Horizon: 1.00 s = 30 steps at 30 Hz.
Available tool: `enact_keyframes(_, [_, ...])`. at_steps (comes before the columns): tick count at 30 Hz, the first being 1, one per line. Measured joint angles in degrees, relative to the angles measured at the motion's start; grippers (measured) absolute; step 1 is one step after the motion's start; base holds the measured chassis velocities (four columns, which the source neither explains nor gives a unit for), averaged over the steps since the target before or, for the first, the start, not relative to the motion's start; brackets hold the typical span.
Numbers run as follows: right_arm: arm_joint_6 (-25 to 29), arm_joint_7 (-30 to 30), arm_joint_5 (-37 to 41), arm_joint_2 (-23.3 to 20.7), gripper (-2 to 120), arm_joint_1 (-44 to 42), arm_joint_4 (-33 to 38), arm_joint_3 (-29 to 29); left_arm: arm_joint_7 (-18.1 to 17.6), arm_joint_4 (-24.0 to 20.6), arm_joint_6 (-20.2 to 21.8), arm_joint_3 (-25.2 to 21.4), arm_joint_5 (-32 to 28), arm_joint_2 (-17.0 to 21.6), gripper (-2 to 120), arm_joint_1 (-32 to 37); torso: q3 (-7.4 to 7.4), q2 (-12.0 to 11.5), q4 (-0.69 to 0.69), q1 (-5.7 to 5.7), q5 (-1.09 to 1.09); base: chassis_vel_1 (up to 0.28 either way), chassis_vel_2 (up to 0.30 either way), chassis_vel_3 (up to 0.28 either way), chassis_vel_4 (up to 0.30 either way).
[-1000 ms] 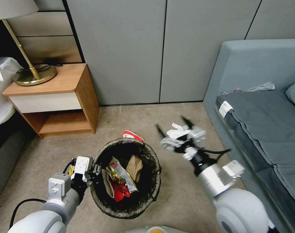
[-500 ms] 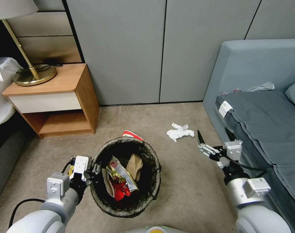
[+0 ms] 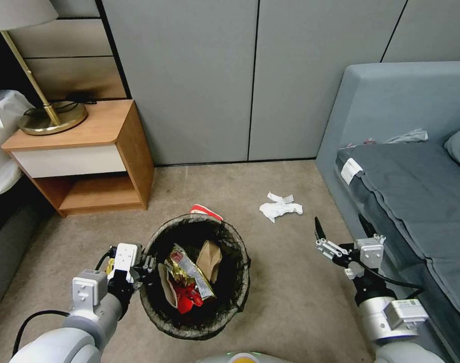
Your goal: Pick up the trash bin, then pick up the garbage from the floor and place it into the trash bin.
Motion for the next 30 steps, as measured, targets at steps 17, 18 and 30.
enact_keyframes(17, [-0.43,0.04,-0.53,0.51,100,0.11,-0.30,-1.06,-0.09,0.00,-0.05,0.12,0.09,-0.13,1,-0.19,0.00,0.00,0.00,0.00,0.00,-0.108,0.104,0.110,-0.109])
enact_keyframes(18, [-0.43,0.04,-0.53,0.51,100,0.11,-0.30,-1.06,-0.09,0.00,-0.05,0.12,0.09,-0.13,1,-0.19,0.00,0.00,0.00,0.00,0.00,-0.097,0.097,0.092,-0.080])
enact_keyframes(30, [-1.63,0.79,-0.88,1.01,100,0.52,-1.10,-2.61,-0.08,0.00,-0.13,0.02,-0.02,-0.01,1,-0.35,0.01,0.00,-0.01,0.00,0.00,-0.097,0.099,0.100,-0.099])
